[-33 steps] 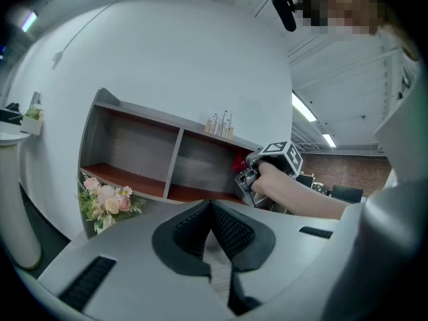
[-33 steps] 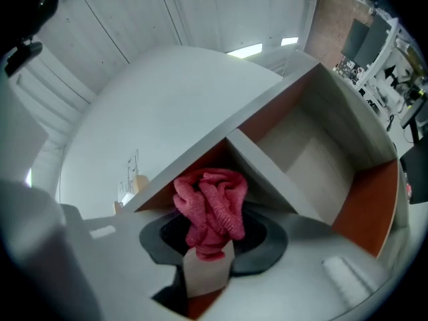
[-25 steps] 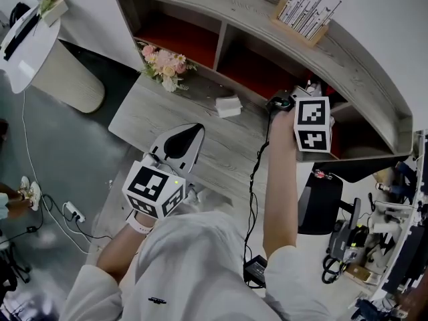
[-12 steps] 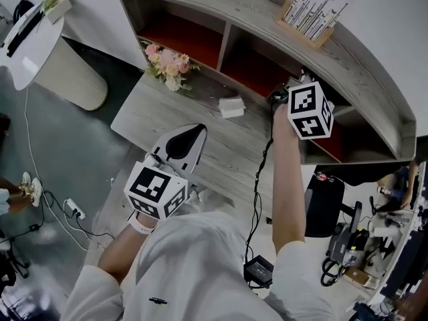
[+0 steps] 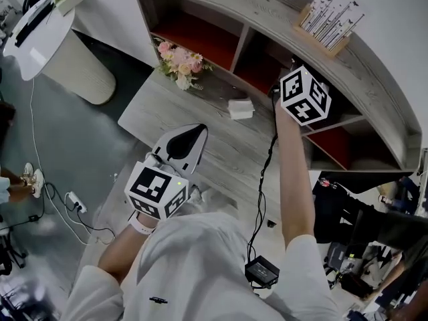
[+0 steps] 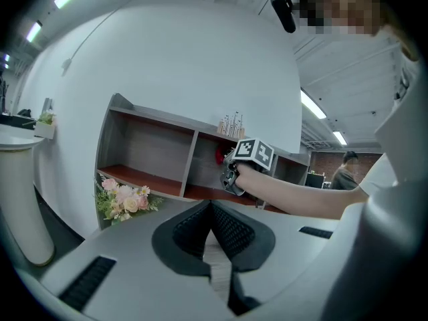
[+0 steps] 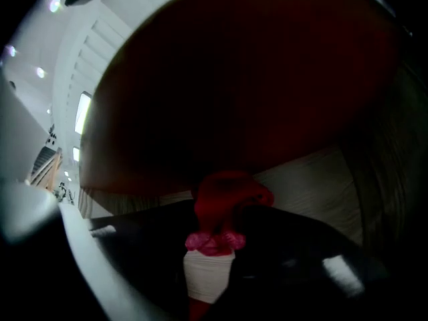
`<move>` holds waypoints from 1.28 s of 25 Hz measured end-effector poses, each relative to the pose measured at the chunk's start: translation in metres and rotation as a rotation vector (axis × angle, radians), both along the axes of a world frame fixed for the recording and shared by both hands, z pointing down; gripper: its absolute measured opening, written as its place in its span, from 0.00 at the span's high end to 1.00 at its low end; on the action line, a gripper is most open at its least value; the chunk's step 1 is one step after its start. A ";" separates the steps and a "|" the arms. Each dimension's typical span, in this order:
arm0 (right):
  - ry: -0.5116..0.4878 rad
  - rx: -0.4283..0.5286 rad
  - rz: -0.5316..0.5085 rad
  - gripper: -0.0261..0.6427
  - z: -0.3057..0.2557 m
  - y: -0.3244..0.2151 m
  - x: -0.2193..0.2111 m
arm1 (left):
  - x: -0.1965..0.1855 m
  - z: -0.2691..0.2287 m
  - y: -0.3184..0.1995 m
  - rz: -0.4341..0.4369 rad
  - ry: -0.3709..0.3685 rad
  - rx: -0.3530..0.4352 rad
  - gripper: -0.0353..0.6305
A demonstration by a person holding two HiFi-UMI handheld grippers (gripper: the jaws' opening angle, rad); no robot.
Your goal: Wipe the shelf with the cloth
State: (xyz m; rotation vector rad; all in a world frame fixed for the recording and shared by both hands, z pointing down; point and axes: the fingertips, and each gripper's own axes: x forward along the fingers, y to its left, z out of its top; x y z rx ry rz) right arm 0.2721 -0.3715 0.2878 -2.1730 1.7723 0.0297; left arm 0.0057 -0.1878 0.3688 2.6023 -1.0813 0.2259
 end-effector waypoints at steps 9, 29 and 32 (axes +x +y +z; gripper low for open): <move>0.197 -0.063 -0.169 0.76 0.003 -0.047 -0.069 | -0.022 0.003 -0.001 -0.053 -0.013 -0.008 0.94; 0.362 -0.253 -0.118 0.78 0.046 -0.042 -0.053 | -0.022 0.006 0.014 -0.053 -0.013 -0.020 0.94; 0.300 -0.251 -0.083 0.78 0.049 -0.030 -0.032 | -0.018 0.009 0.016 -0.037 -0.011 -0.024 0.94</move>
